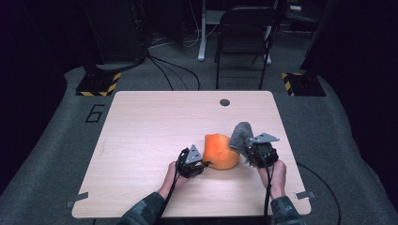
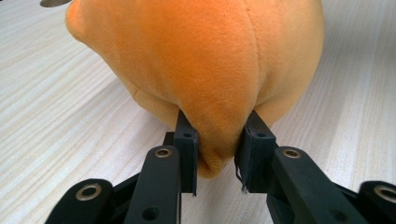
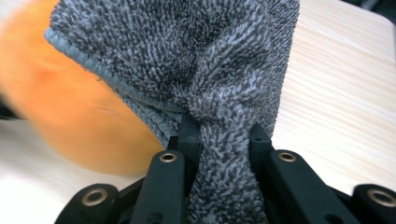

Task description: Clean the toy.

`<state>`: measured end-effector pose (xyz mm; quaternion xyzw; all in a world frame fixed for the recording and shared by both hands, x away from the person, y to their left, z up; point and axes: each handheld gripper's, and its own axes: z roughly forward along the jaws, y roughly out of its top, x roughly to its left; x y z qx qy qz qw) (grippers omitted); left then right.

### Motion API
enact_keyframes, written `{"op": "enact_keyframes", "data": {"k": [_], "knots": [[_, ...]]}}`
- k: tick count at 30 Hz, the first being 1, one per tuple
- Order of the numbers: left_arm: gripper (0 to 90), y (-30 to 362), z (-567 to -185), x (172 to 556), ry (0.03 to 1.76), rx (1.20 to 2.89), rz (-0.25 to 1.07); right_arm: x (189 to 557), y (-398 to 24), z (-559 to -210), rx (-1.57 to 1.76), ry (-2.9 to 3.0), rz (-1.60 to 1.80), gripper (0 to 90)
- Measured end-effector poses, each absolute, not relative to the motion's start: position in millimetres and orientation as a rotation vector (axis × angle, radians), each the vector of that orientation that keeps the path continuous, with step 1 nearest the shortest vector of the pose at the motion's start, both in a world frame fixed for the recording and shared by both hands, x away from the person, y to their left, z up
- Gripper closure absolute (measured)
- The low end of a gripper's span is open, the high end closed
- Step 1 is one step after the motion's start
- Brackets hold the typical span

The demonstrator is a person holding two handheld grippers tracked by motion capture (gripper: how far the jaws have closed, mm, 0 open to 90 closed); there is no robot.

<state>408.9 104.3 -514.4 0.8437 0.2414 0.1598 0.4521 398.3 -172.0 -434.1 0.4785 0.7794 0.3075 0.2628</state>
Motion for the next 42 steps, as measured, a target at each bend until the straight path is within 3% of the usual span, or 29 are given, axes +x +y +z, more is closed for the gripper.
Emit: {"op": "enact_keyframes", "data": {"k": [8,30,37,42], "knots": [[74.6,105.3,-515.0,409.1,0.593,2.074,0.390,407.7,-192.6,-453.0,1.407,2.097,0.774,74.8],[78.0,109.7,-499.5,405.3,0.612,1.936,0.351,407.2,-195.6,-450.5,1.408,2.073,0.777,74.7],[77.9,112.0,-492.5,405.4,0.676,1.892,0.282,400.3,-188.6,-436.3,1.347,2.063,0.822,74.8],[77.8,108.8,-492.2,404.0,0.729,1.891,0.247,384.8,-158.0,-414.1,1.216,2.096,0.918,74.7]]}}
